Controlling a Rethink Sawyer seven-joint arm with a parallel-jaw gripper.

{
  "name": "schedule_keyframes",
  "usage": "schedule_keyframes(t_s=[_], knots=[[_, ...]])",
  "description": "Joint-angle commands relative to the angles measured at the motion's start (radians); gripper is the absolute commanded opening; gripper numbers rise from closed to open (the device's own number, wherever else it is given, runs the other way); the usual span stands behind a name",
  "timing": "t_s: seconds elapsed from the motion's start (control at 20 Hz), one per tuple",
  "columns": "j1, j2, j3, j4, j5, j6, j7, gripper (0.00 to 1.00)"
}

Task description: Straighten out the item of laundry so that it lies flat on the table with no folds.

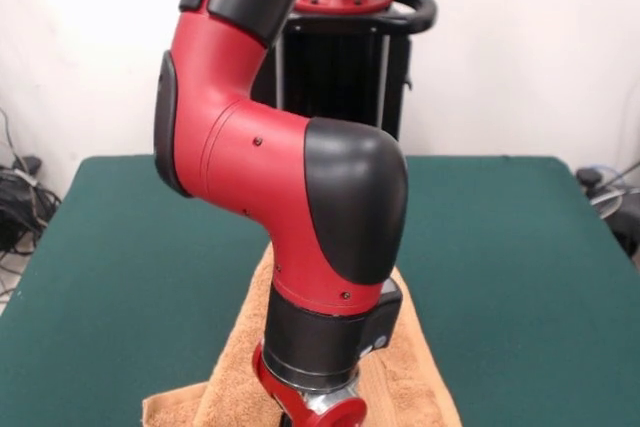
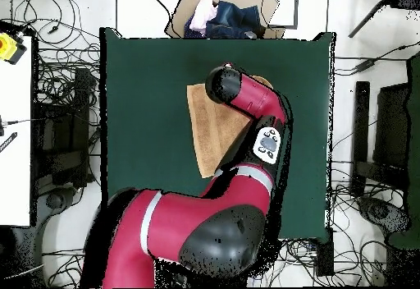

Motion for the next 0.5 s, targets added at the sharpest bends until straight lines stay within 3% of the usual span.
schedule_keyframes(t_s=[0.05, 0.5], knots=[[-0.012, -0.001, 0.002, 0.148, -0.017, -0.022, 0.194, 0.0], [-0.039, -0.059, 0.024, 0.208, -0.034, 0.011, 0.142, 0.0]])
